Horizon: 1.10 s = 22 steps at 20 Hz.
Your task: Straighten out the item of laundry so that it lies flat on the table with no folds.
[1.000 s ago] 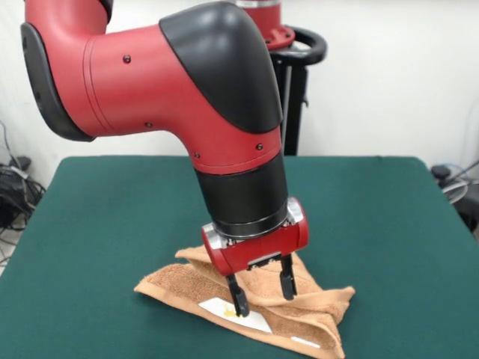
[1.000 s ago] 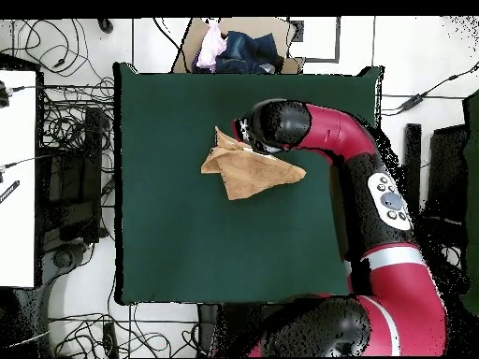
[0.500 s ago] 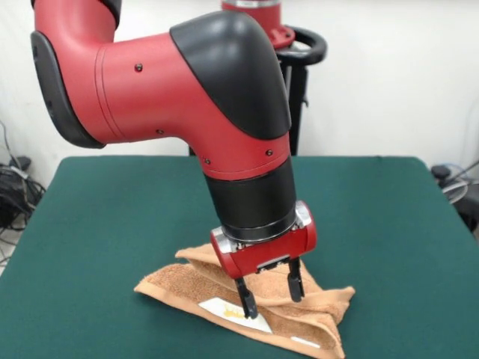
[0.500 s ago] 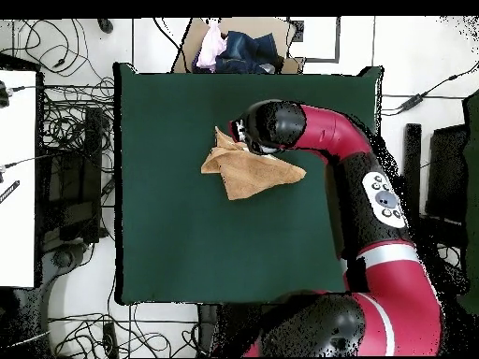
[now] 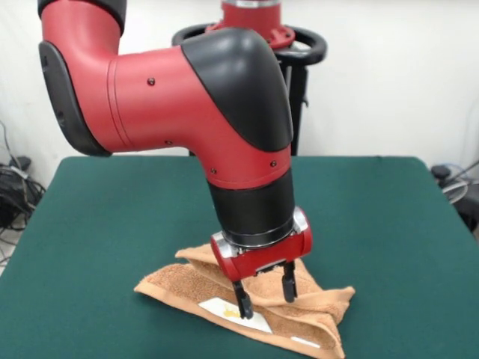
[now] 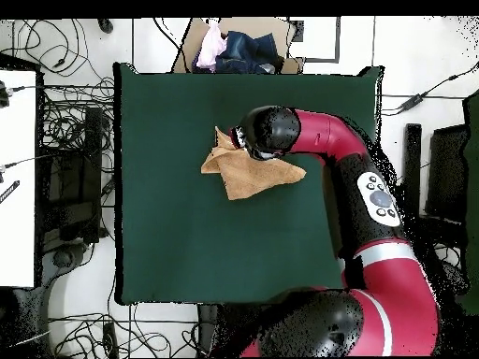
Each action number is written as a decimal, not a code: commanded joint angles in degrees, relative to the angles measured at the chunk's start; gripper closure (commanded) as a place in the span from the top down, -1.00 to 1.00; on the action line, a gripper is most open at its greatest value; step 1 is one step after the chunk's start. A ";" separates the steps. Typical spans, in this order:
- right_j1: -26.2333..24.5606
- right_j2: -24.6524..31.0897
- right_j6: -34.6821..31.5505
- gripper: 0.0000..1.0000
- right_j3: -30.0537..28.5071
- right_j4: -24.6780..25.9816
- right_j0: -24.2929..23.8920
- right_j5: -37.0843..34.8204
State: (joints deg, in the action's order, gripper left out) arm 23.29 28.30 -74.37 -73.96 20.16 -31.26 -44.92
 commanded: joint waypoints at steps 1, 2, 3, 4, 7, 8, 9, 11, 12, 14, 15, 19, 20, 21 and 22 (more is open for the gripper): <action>-3.49 -0.34 5.34 1.00 -6.10 5.40 0.28 1.30; -3.92 -0.20 5.50 1.00 -5.75 5.59 0.22 0.99; -4.22 -0.08 5.56 1.00 -5.62 5.76 0.08 0.83; -4.51 0.05 5.61 1.00 -5.50 5.94 -0.05 0.67; -5.41 0.31 5.09 1.00 -5.56 6.22 -0.46 0.72; -5.48 0.34 4.78 1.00 -5.85 6.27 -0.58 0.74; -5.35 0.26 4.35 1.00 -6.22 6.34 -0.62 0.82; -5.02 0.11 3.58 1.00 -6.93 6.48 -0.67 0.97; -4.89 0.02 3.34 1.00 -7.33 6.49 -0.77 1.06; -4.55 -0.10 2.90 1.00 -8.02 6.44 -0.93 1.12; -4.33 -0.19 2.61 1.00 -8.41 6.39 -0.98 1.15; -2.79 -0.70 0.99 1.00 -10.96 6.39 -1.28 2.20; -2.43 -0.80 0.66 1.00 -11.69 6.49 -1.40 2.70; -2.49 -0.80 0.51 1.00 -11.92 6.58 -1.47 3.14; -2.92 -0.70 0.61 1.00 -11.87 6.70 -1.62 3.63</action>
State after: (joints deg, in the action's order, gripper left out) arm 20.71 28.30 -74.37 -79.14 23.37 -32.32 -44.86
